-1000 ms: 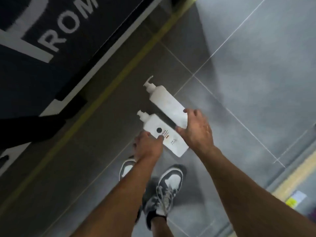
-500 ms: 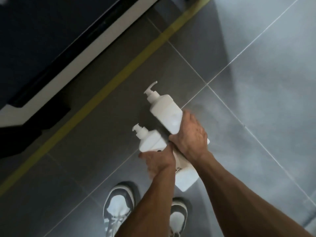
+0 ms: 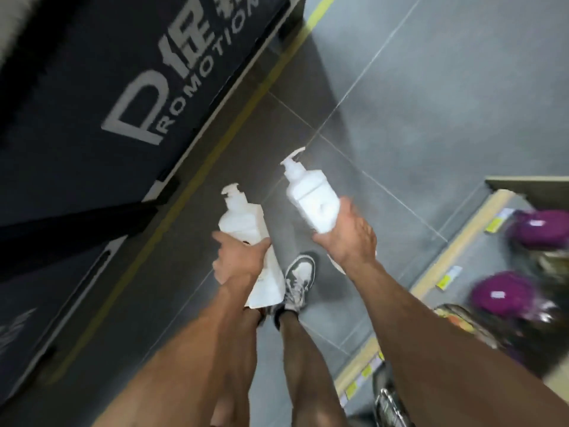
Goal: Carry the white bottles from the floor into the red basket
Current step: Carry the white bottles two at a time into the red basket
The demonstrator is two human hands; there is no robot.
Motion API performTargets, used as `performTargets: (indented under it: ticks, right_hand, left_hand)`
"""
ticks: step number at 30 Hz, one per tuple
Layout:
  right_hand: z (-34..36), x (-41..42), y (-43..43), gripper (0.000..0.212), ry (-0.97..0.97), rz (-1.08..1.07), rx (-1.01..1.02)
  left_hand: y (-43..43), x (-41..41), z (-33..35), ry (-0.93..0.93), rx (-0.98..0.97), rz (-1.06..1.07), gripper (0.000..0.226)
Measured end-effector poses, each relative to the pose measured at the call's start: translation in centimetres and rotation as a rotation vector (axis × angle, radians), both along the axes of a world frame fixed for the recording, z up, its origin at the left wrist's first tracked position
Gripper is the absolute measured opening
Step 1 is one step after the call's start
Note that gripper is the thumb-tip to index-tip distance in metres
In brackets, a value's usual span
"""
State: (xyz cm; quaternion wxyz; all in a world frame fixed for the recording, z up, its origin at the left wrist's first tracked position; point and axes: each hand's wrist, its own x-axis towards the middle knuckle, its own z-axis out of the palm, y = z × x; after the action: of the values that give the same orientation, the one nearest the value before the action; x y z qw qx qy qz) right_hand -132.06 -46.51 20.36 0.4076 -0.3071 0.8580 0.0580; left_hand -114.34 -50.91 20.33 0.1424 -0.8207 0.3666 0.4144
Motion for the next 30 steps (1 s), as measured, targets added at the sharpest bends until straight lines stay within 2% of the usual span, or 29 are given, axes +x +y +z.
performTargets:
  ticks: [7,14,20,26,30]
  right_hand:
    - [21.8,3.5,3.4,0.069,0.045,-0.121,-0.076]
    - [37.5,7.3,5.1,0.075,0.084,-0.188,-0.199]
    - [45.0,9.9,6.7,0.075,0.104,-0.210,-0.244]
    - [47.2,10.7,7.8,0.069,0.091,-0.054,-0.197]
    - [47.3,11.3,6.8,0.066,0.063,0.079,-0.191]
  left_hand:
    - [0.5,1.1,22.7,0.076,-0.078,-0.197,0.080]
    - [0.4,4.6,37.7,0.122,-0.248,-0.249,0.088]
    - [2.6,9.6,44.2,0.125,-0.321,-0.332,0.087]
    - [5.6,13.4,46.2,0.087,-0.280,-0.342,0.091]
    - [6.8,16.1,47.6,0.020,-0.328,-0.285,0.084]
